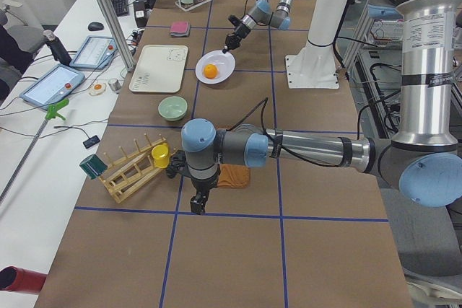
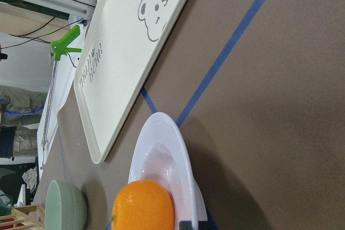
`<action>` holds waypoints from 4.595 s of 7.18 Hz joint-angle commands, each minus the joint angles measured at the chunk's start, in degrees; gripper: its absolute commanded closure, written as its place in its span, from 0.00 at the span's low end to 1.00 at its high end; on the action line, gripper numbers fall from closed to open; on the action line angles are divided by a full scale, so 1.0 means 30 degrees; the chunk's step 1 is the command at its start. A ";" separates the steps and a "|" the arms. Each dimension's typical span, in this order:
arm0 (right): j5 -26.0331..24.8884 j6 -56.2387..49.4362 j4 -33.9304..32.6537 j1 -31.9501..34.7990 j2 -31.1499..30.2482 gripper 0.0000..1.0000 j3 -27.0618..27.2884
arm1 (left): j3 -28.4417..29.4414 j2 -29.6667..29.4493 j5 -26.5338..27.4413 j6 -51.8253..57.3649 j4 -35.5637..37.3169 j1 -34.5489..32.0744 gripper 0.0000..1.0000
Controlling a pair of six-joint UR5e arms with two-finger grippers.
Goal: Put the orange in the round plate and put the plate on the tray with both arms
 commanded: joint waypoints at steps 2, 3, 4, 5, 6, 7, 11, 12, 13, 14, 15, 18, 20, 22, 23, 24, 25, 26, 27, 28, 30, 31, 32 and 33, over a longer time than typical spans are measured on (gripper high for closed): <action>-0.0578 0.1391 0.0247 0.0143 0.0147 1.00 -0.0051 | -0.0026 -0.0001 0.0000 -0.0001 0.0000 0.0000 0.02; -0.1249 0.1395 0.1263 0.0144 0.0060 1.00 -0.0079 | -0.0026 -0.0001 0.0000 -0.0001 0.0000 0.0000 0.02; -0.1342 0.1337 0.3419 0.0173 -0.0144 1.00 -0.0224 | -0.0055 -0.0001 0.0000 -0.0001 0.0000 0.0000 0.02; -0.1662 0.1278 0.3557 0.0202 -0.0175 1.00 -0.0226 | -0.0055 -0.0001 0.0000 -0.0001 0.0000 0.0000 0.02; -0.2014 0.1249 0.3761 0.0319 -0.0088 1.00 -0.0081 | -0.0055 -0.0001 0.0000 -0.0001 0.0000 0.0000 0.02; -0.2162 0.1249 0.3705 0.0581 0.0029 1.00 -0.0079 | -0.0084 -0.0001 0.0000 -0.0001 0.0000 0.0000 0.02; -0.2018 0.2063 -0.1061 0.3594 0.3414 1.00 -0.2758 | -0.0085 -0.0001 0.0000 -0.0001 0.0000 0.0000 0.02; -0.1988 0.2649 -0.1447 0.4094 0.5285 1.00 -0.5414 | -0.0085 -0.0001 0.0000 -0.0001 0.0000 0.0000 0.02; -0.1872 0.3061 -0.1451 0.4302 0.6434 1.00 -0.7064 | -0.0085 -0.0030 0.0000 -0.0030 0.0000 0.0000 0.02; -0.1842 0.3616 -0.1451 0.4507 0.7606 1.00 -0.8792 | -0.0172 -0.0059 0.0000 -0.0262 0.0000 0.0000 0.02; -0.1870 0.4231 -0.1480 0.4683 0.8517 1.00 -1.0028 | -0.0173 -0.0059 0.0000 -0.0264 0.0000 0.0000 0.02; -0.2603 0.4769 -0.1626 0.4714 0.8940 1.00 -1.1241 | -0.0319 -0.0030 0.0000 -0.0293 0.0000 0.0000 0.02; -0.2516 0.2318 -0.1656 0.4540 0.7948 0.03 -1.0136 | -0.0319 -0.0030 0.0000 -0.0294 0.0000 0.0000 0.02; -0.0889 -0.2036 -0.3194 0.4450 0.5463 0.01 -0.6078 | -0.0319 -0.0088 0.0000 -0.0381 0.0000 0.0000 0.02; 0.1678 -0.4266 -0.7125 0.5118 0.4986 0.00 -0.3678 | -0.0319 -0.0088 0.0000 -0.0439 0.0000 0.0000 0.02; 0.3646 -0.7044 -1.0673 0.5995 0.4836 0.00 -0.1652 | -0.0348 -0.0117 0.0000 -0.0817 0.0000 0.0000 0.02; 0.6451 -1.0349 -1.2971 0.7454 0.4429 0.00 -0.0298 | -0.0551 -0.0089 0.0000 -0.1575 0.0000 0.0000 0.02; 0.9234 -1.4065 -1.3864 0.9266 0.3206 0.00 0.0905 | -0.0843 0.0028 0.0000 -0.2047 0.0000 -0.0029 0.02; 1.2423 -1.8279 -1.4134 1.1605 0.2063 0.00 0.1120 | -0.0846 0.0058 0.0000 -0.2022 0.0000 -0.0058 0.02; 1.5269 -2.2498 -1.4224 1.4123 0.0891 0.00 0.1035 | -0.0817 0.0058 0.0000 -0.1848 0.0029 -0.0058 0.02; 1.8919 -3.2045 -1.6873 1.8815 -0.1163 0.00 0.0975 | -0.0933 0.0377 -0.0145 -0.1585 0.0087 -0.0058 0.02; 1.9220 -3.5745 -1.8660 2.0402 -0.1722 0.00 0.1005 | -0.0905 0.0380 -0.2032 -0.1467 0.0175 -0.0203 0.02; 2.0064 -3.8190 -1.9867 2.1781 -0.2540 0.00 0.1063 | -0.0876 0.0380 -0.2776 -0.1552 0.0321 -0.0756 0.02; 2.1581 -4.0041 -2.0111 2.3013 -0.3853 0.00 0.0976 | -0.0847 0.0670 -0.2754 -0.1495 0.0090 -0.1399 0.02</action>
